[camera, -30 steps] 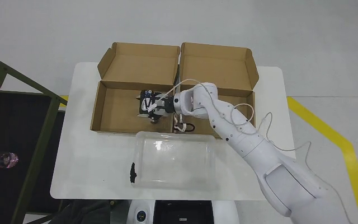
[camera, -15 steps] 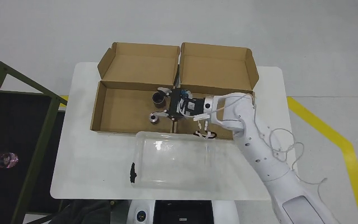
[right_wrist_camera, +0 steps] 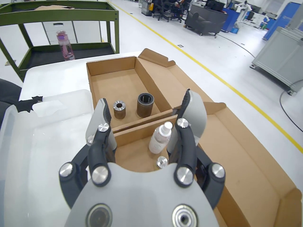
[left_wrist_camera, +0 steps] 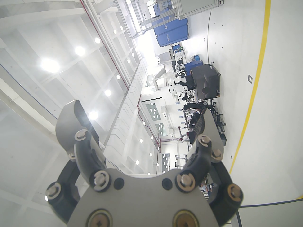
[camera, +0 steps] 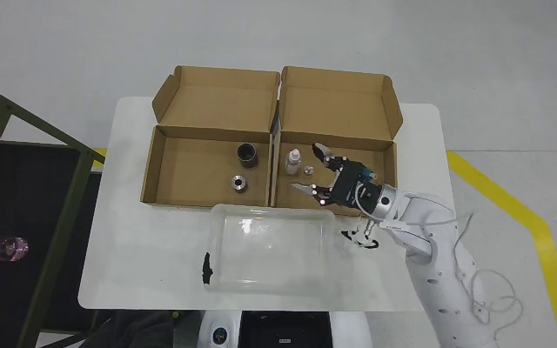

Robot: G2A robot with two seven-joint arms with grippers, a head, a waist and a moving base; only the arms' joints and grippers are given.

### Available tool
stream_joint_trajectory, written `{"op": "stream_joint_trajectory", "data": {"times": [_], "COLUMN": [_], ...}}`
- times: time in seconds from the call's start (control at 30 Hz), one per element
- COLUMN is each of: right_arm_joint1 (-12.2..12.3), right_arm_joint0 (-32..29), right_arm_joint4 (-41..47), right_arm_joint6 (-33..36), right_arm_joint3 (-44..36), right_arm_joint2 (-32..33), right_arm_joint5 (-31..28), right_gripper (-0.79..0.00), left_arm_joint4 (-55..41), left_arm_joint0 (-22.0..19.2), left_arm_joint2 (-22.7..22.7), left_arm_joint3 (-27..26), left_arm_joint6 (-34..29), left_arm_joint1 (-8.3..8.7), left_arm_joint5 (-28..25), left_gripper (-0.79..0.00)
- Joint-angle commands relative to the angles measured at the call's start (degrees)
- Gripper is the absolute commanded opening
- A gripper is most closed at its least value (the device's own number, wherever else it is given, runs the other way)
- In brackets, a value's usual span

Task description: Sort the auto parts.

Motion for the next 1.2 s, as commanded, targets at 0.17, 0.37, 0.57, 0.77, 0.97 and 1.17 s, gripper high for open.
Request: {"op": "stream_joint_trajectory", "data": {"times": [0.17, 0.37, 0.57, 0.77, 0.97, 1.17], "right_arm_joint1": [1.04, 1.67, 1.94, 2.29, 2.42, 2.42], "right_arm_joint0": [-10.88, -18.68, -23.66, -25.07, -25.00, -25.02], "right_arm_joint4": [-5.70, -8.63, -11.15, -10.92, -8.19, -7.98], "right_arm_joint6": [-7.23, -12.15, -14.96, -16.07, -14.57, -14.48], "right_arm_joint3": [-4.78, -6.83, -7.97, -6.62, -5.55, -5.60], "right_arm_joint2": [6.47, 11.35, 15.00, 17.35, 18.16, 18.17], "right_arm_joint5": [6.24, 10.69, 16.97, 17.66, 18.58, 18.68], "right_gripper": [-0.225, -0.203, -0.157, 0.000, 0.000, 0.000], "left_arm_joint4": [0.00, 0.00, 0.00, 0.00, 0.00, 0.00], "left_arm_joint0": [0.00, 0.00, 0.00, 0.00, 0.00, 0.00], "left_arm_joint2": [0.00, 0.00, 0.00, 0.00, 0.00, 0.00], "left_arm_joint3": [0.00, 0.00, 0.00, 0.00, 0.00, 0.00], "left_arm_joint6": [0.00, 0.00, 0.00, 0.00, 0.00, 0.00], "left_arm_joint1": [0.00, 0.00, 0.00, 0.00, 0.00, 0.00], "left_arm_joint5": [0.00, 0.00, 0.00, 0.00, 0.00, 0.00], "left_gripper": [0.000, 0.000, 0.000, 0.000, 0.000, 0.000]}}
